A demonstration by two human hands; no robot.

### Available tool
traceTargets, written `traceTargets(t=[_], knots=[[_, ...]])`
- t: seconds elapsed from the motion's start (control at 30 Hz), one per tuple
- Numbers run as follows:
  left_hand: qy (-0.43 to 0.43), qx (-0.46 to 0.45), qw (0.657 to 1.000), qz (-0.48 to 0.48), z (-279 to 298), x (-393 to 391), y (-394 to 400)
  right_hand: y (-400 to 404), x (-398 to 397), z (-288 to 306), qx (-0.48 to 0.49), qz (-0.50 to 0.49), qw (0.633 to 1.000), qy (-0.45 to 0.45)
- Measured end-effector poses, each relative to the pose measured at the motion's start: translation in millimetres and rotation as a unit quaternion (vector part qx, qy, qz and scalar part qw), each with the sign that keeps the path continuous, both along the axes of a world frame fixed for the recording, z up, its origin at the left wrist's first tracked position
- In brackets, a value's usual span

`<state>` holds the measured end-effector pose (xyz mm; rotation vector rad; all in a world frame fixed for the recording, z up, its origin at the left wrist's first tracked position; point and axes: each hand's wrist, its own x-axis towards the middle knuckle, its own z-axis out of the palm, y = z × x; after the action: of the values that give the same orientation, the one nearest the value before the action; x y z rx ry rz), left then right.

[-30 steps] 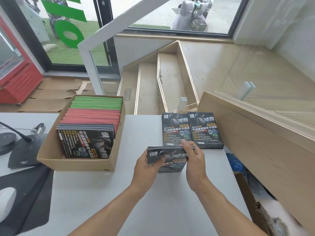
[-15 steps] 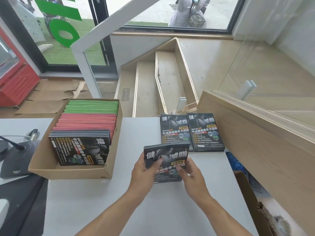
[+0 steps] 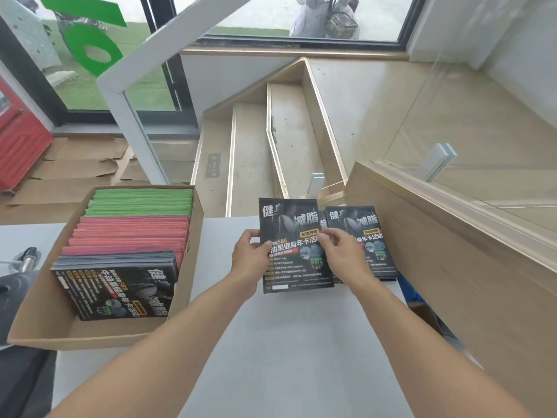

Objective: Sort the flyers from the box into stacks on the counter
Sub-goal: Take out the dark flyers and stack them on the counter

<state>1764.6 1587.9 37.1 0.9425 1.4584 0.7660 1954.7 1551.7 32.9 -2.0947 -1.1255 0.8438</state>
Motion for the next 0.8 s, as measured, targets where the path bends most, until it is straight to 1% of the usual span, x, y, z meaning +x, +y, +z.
traceTargets(t=[0.03, 0.07, 0.1, 0.13, 0.2, 0.23, 0.37, 0.47, 0.63, 0.73, 0.8], knots=[[0.007, -0.005, 1.000, 0.007, -2.4, 3.9, 8.2, 6.4, 9.1, -3.6, 0.007, -0.007, 0.995, -0.098], [0.013, -0.013, 1.000, 0.012, -5.2, 7.4, 15.7, 11.1, 18.9, -9.2, 0.004, -0.004, 0.982, -0.191], [0.018, -0.023, 0.999, 0.015, -9.0, 10.8, 22.3, 13.9, 27.5, -15.7, -0.017, 0.009, 0.967, -0.253], [0.024, -0.033, 0.999, 0.014, -13.3, 13.7, 27.7, 15.4, 34.2, -21.1, -0.052, 0.031, 0.956, -0.288], [0.043, -0.049, 0.998, 0.003, -21.8, 19.0, 35.6, 16.2, 42.1, -31.2, -0.102, 0.069, 0.947, -0.297], [0.053, -0.053, 0.997, -0.003, -26.1, 21.4, 38.5, 17.1, 44.0, -33.5, -0.111, 0.076, 0.946, -0.296], [0.074, -0.056, 0.996, -0.013, -34.9, 27.9, 44.2, 24.8, 47.1, -32.0, -0.128, 0.080, 0.949, -0.277], [0.086, -0.054, 0.995, -0.022, -38.4, 31.9, 45.9, 24.1, 47.1, -33.6, -0.132, 0.089, 0.945, -0.287], [0.163, -0.029, 0.983, -0.075, -40.8, 36.0, 41.9, 24.2, 47.0, -34.0, -0.142, 0.092, 0.942, -0.289], [0.149, -0.054, 0.982, -0.102, -40.3, 35.6, 42.8, 23.7, 45.3, -33.8, -0.144, 0.092, 0.942, -0.288], [0.147, -0.054, 0.981, -0.117, -35.1, 35.3, 44.3, 23.7, 45.6, -33.4, -0.145, 0.093, 0.942, -0.288]])
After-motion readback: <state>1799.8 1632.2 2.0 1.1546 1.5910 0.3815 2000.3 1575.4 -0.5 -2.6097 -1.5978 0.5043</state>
